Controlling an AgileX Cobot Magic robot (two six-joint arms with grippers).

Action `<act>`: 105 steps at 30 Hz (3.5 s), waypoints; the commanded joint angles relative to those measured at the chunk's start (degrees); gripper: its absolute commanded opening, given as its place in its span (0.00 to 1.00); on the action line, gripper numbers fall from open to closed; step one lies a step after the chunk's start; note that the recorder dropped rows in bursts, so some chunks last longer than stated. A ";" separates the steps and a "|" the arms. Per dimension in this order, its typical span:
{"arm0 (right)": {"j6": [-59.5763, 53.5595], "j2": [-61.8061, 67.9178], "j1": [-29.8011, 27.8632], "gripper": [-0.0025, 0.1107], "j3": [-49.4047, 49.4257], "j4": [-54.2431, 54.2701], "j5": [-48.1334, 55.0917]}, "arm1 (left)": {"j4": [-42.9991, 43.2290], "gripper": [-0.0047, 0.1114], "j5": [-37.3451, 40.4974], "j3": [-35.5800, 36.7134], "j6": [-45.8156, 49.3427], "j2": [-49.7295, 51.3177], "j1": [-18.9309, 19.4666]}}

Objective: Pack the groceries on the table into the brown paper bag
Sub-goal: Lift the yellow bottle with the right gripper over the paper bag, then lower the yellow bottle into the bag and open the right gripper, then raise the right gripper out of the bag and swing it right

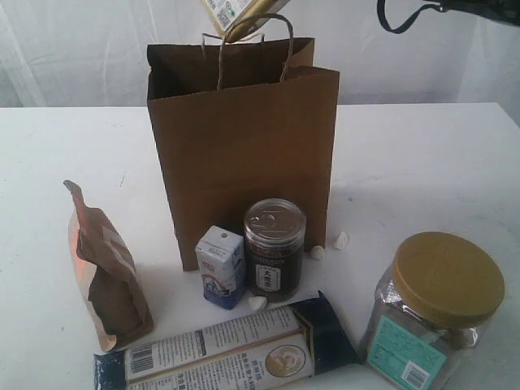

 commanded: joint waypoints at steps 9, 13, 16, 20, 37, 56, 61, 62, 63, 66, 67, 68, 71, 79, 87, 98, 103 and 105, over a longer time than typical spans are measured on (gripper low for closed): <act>-0.55 2.47 0.01 0.02 -0.45 2.07 5.17 | 0.17 0.04 1.90 0.16 -0.05 -0.22 -0.43; 0.59 2.56 0.01 0.02 -0.45 -3.38 2.35 | 0.17 0.04 1.90 0.16 -0.05 -0.22 -0.43; 7.68 2.56 0.01 0.02 -0.45 -8.36 0.58 | 0.17 0.04 1.90 0.16 -0.05 -0.22 -0.43; 13.51 2.56 0.01 0.02 -0.45 -14.80 1.76 | 0.17 0.04 1.90 0.16 -0.05 -0.22 -0.43; 22.11 1.28 -0.11 0.02 -0.45 -31.12 -7.98 | 0.17 0.04 1.90 0.16 -0.05 -0.22 -0.43; 22.37 1.28 -0.11 0.39 -0.45 -31.12 -2.12 | 0.17 0.04 1.90 0.16 -0.05 -0.22 -0.43; 22.37 1.28 -0.11 0.52 -0.45 -31.01 -1.30 | 0.17 0.04 1.90 0.16 -0.05 -0.22 -0.43; 22.37 1.28 -0.11 0.52 -0.45 -31.01 -1.30 | 0.17 0.04 1.90 0.16 -0.05 -0.22 -0.43; 22.37 1.28 -0.11 0.52 -0.45 -31.01 -1.30 | 0.17 0.04 1.90 0.16 -0.05 -0.22 -0.43; 22.37 1.28 -0.11 0.52 -0.45 -31.01 -1.30 | 0.17 0.04 1.90 0.16 -0.05 -0.22 -0.43; 22.37 1.28 -0.11 0.52 -0.45 -31.01 -1.30 | 0.17 0.04 1.90 0.16 -0.05 -0.22 -0.43; 22.37 1.28 -0.11 0.52 -0.45 -30.78 -1.30 | 0.17 0.04 1.90 0.16 -0.05 -0.22 -0.43; 22.37 1.28 -0.11 0.52 -0.45 -30.78 -1.30 | 0.17 0.04 1.90 0.16 -0.05 -0.22 -0.43; 22.37 1.28 -0.11 0.65 -0.45 -30.66 -1.68 | 0.17 0.04 1.90 0.16 -0.05 -0.22 -0.43; 22.37 1.28 -0.11 0.78 -0.45 -30.66 -3.24 | 0.17 0.04 1.90 0.16 -0.05 -0.22 -0.43; 22.37 1.28 -0.11 0.78 -0.45 -30.66 -3.40 | 0.17 0.04 1.90 0.16 -0.05 -0.22 -0.43; 22.37 1.05 -0.11 0.78 -0.45 -30.66 -3.85 | 0.17 0.04 1.90 0.16 -0.05 -0.22 -0.43; 22.37 0.14 -0.11 0.78 -0.45 -30.66 -6.30 | 0.17 0.04 1.90 0.16 -0.05 -0.22 -0.43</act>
